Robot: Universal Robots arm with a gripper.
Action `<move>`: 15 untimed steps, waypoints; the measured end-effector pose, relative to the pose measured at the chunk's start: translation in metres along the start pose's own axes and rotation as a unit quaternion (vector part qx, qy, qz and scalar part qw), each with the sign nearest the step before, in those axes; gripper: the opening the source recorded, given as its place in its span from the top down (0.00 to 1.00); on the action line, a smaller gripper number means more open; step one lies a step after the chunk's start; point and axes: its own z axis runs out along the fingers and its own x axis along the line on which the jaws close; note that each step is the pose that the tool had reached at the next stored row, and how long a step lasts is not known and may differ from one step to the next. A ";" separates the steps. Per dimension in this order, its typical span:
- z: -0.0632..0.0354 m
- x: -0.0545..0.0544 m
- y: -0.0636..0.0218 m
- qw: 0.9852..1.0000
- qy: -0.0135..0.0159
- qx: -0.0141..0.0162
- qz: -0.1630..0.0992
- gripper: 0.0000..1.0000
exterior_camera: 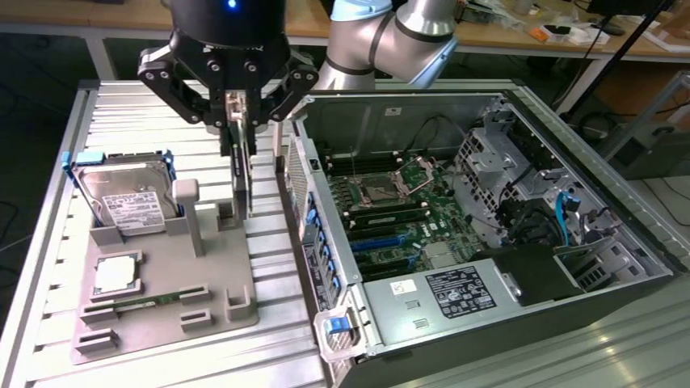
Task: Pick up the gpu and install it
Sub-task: 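Pick up the gpu and move the gpu toward the slot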
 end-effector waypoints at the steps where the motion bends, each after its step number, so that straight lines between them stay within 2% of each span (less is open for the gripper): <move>1: 0.0000 -0.001 0.0000 1.000 0.000 0.000 0.000 0.73; 15: 0.0001 -0.012 0.0003 1.000 0.000 0.000 0.000 0.73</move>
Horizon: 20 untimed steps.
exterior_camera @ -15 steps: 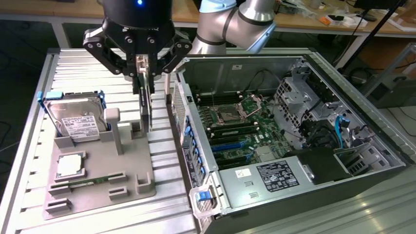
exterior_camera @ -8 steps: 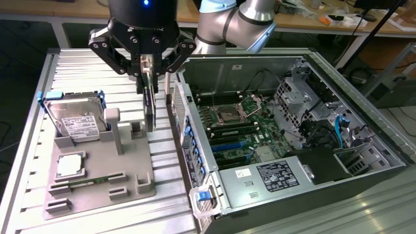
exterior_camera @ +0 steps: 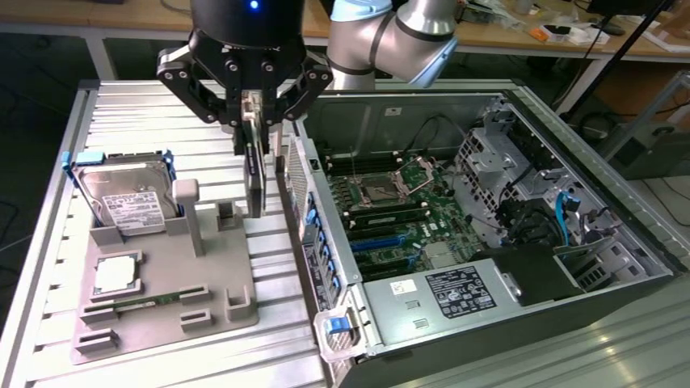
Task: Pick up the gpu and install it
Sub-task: 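Pick up the gpu and move the gpu toward the slot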
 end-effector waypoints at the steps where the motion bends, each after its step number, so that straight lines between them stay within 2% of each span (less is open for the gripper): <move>1: 0.0000 -0.001 0.0000 1.000 0.000 0.000 0.000 0.73; 20: 0.0001 -0.015 0.0004 1.000 0.000 0.000 0.000 0.73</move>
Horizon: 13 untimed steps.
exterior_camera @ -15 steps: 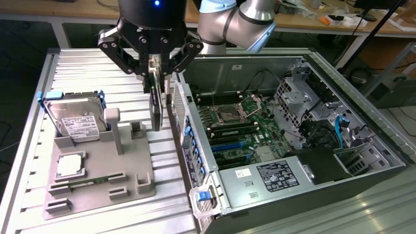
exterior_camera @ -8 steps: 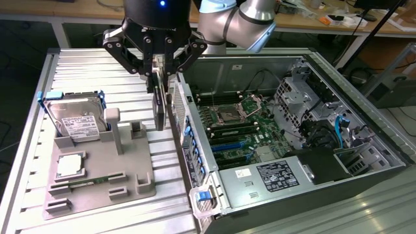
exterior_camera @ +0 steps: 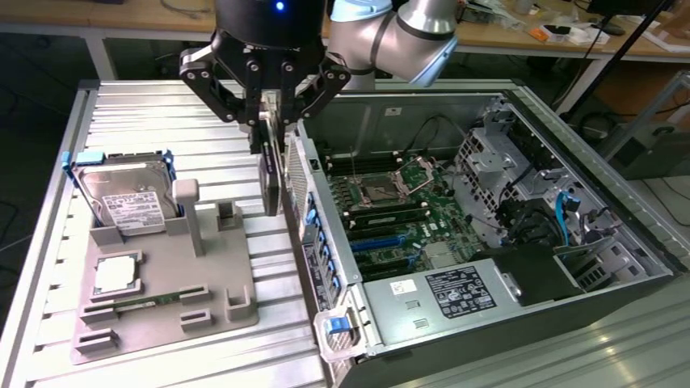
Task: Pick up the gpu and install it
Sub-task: 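Pick up the gpu and move the gpu toward the slot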
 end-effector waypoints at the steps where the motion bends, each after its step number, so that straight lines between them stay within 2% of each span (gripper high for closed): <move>1: 0.0000 -0.001 0.0000 1.000 0.000 0.000 0.000 0.73; 13: 0.0001 -0.019 0.0004 1.000 0.000 0.000 0.000 0.73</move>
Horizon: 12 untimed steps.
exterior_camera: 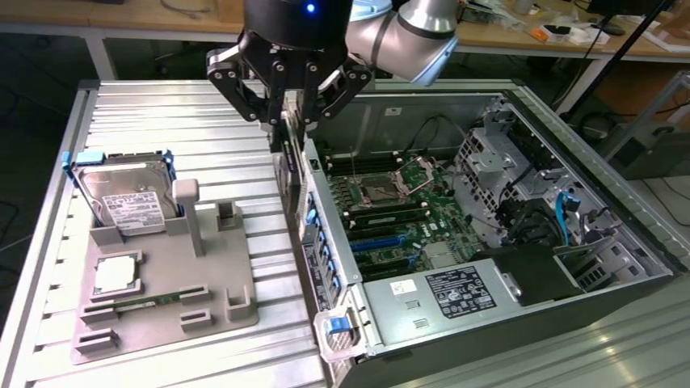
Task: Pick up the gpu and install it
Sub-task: 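Pick up the gpu and move the gpu toward the slot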
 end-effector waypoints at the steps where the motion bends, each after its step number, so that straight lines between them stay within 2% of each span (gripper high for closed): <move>1: 0.0000 -0.001 0.0000 1.000 0.000 0.000 0.000 0.73; 12: 0.0001 -0.014 0.0003 1.000 0.000 0.000 0.000 0.73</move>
